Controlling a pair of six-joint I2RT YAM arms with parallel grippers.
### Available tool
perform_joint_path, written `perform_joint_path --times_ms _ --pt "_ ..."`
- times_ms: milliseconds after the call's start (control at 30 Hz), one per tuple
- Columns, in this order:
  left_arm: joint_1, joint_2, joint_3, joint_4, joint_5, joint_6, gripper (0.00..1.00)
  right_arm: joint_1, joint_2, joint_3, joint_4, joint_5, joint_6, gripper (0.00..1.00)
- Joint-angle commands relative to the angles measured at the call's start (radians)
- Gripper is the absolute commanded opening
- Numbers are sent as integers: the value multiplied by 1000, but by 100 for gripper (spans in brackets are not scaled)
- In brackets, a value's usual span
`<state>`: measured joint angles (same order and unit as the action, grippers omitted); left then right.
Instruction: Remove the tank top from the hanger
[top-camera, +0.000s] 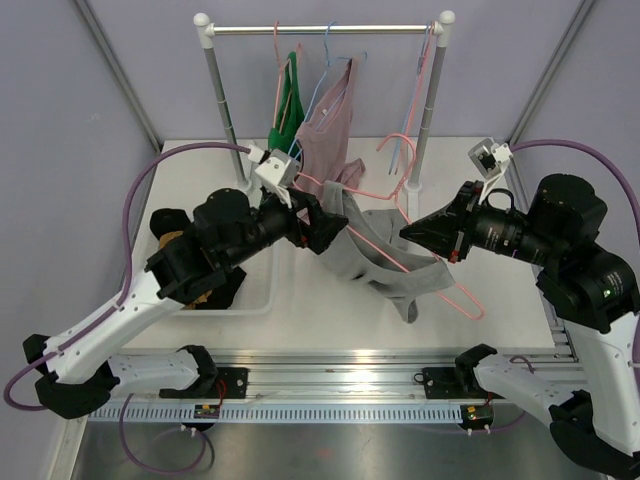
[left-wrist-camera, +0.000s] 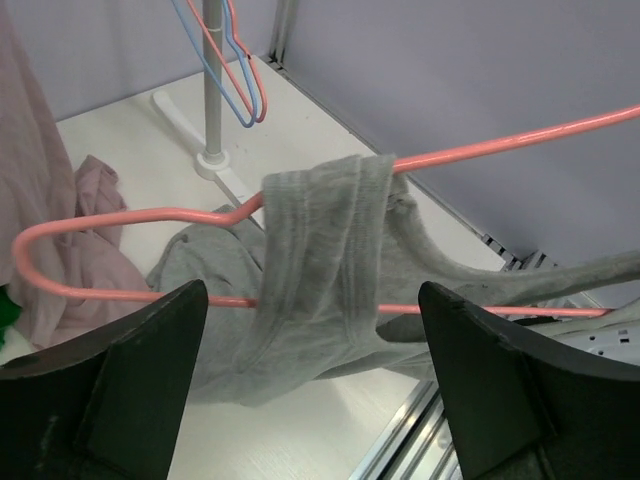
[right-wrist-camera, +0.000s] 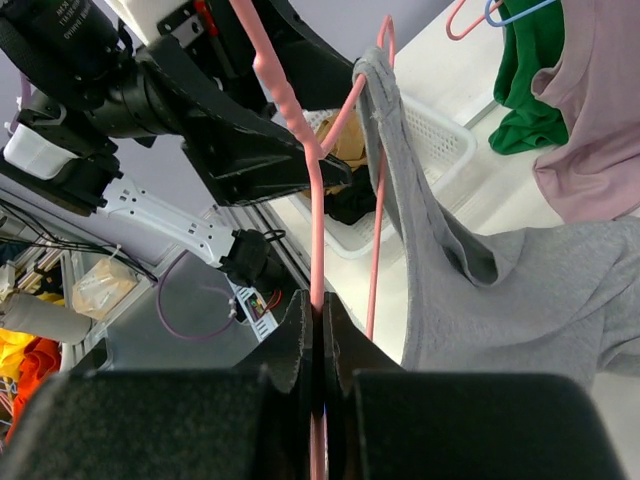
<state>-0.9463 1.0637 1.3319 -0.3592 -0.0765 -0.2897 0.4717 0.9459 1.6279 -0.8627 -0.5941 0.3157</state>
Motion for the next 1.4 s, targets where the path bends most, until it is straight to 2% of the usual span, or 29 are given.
perform_joint_path --times_ms 0,67,100,167,200,267,300,433,500,567,633,700,767,833,933,1033,1067,1167,1233,1267,1333,1367 --pt "-34 30 52 81 -72 61 84 -4 2 13 50 -44 20 0" --pt "-37 47 50 88 -81 64 76 -4 4 9 51 -44 22 0" --pt "-39 51 52 88 -92 66 55 -4 4 7 48 -41 14 0" --pt "-39 55 52 82 -111 67 38 -5 4 7 39 -15 8 0" --pt "-39 55 49 80 -133 69 25 -4 5 6 30 -9 -1 0" --pt "-39 50 43 78 -185 72 12 -4 5 6 24 -6 -7 0" --pt "-39 47 41 66 -210 70 0 -4 5 3 22 -6 -13 0" --pt "-39 12 26 13 -357 57 0 -4 -6 -46 -2 20 -81 0" --pt "-37 -28 -5 -29 -494 22 0 -4 -13 -78 -27 25 -134 0" --pt "-22 -51 -19 -104 -643 -18 0 -4 -33 -126 -38 -36 -194 0" --pt "13 -79 -25 -164 -684 -92 0 -4 -61 -158 -55 -123 -239 0" --pt "96 -90 -25 -239 -654 -153 0 -2 -85 -174 -59 -179 -288 0" --pt "154 -105 -37 -260 -584 -164 0 -2 -127 -181 -47 -239 -303 0" --pt "167 -110 -43 -274 -550 -172 0 -4 -162 -201 2 -256 -297 0" --pt "167 -122 -69 -250 -427 -155 0 -4 -183 -229 79 -246 -282 0" --pt "167 -149 -114 -187 -197 -118 0 -2 -199 -258 171 -236 -265 0" --pt "167 -180 -159 -111 -14 -105 0 -2 -212 -272 206 -214 -244 0" --pt "155 -223 -258 15 273 -103 0 -4 -266 -353 449 -115 -196 0" --pt "108 -241 -304 77 355 -111 0 -4 -314 -448 590 -5 -149 0" --pt "81 -248 -353 132 416 -97 0 -4 -328 -492 784 26 -95 0" --pt "11 -271 -410 192 467 -86 0 -4 -354 -635 1021 123 -12 0" --pt "-3 -281 -439 260 531 -85 0 -4 -351 -681 1259 146 49 0"
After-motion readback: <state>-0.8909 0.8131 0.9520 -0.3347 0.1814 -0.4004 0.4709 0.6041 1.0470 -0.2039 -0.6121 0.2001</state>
